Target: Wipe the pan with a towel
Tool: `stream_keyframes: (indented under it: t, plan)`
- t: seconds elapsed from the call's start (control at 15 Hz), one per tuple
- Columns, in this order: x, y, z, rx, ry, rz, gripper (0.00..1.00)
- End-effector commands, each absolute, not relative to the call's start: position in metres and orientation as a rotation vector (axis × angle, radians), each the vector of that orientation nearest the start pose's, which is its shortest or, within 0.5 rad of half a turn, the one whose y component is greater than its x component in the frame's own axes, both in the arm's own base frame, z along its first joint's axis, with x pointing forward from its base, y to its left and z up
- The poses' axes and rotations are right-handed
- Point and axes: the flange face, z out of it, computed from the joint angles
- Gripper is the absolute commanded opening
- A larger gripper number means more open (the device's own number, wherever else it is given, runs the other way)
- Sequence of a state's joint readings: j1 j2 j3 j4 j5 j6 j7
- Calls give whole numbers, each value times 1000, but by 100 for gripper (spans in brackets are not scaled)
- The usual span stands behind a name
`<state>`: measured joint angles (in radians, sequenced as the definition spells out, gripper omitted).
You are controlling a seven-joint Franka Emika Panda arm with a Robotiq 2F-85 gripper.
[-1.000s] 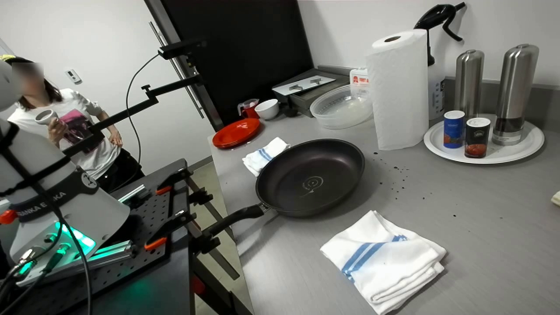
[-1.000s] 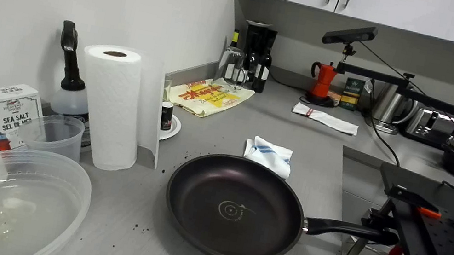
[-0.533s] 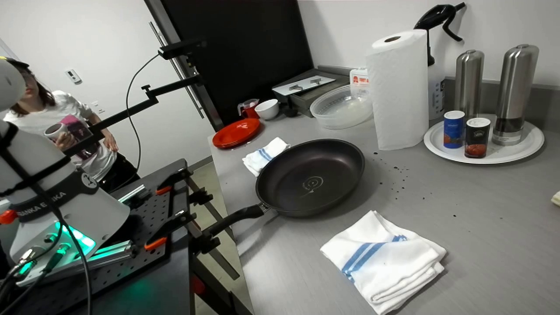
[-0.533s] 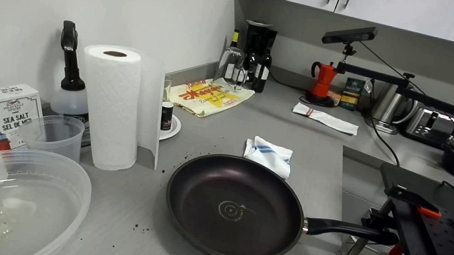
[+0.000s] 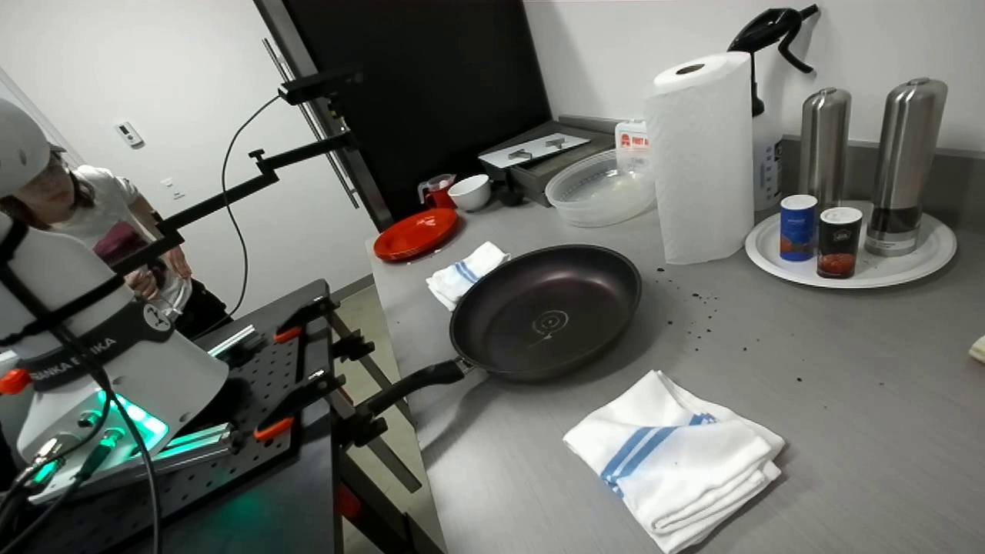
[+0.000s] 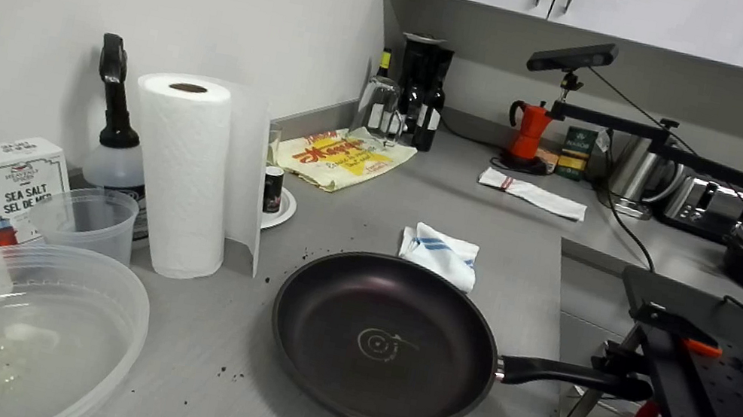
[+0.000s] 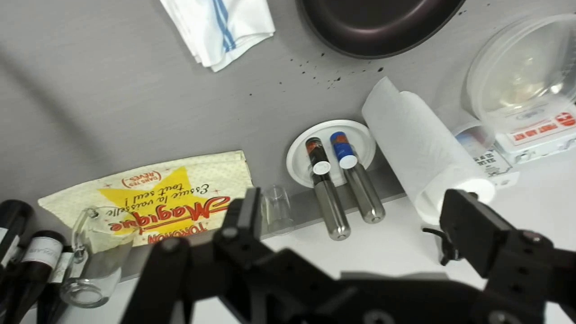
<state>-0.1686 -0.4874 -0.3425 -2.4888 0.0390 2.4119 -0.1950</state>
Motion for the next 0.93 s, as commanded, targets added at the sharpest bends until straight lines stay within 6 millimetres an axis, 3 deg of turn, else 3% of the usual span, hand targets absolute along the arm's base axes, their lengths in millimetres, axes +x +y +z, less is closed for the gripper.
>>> stream_keyframes:
  t: [0.0, 0.33, 0.87]
  plan:
    - [409, -258, 454, -3045, 523, -684, 100]
    - [439, -282, 387, -3128, 494, -645, 100]
    - [489, -279, 289, -3082, 557, -641, 100]
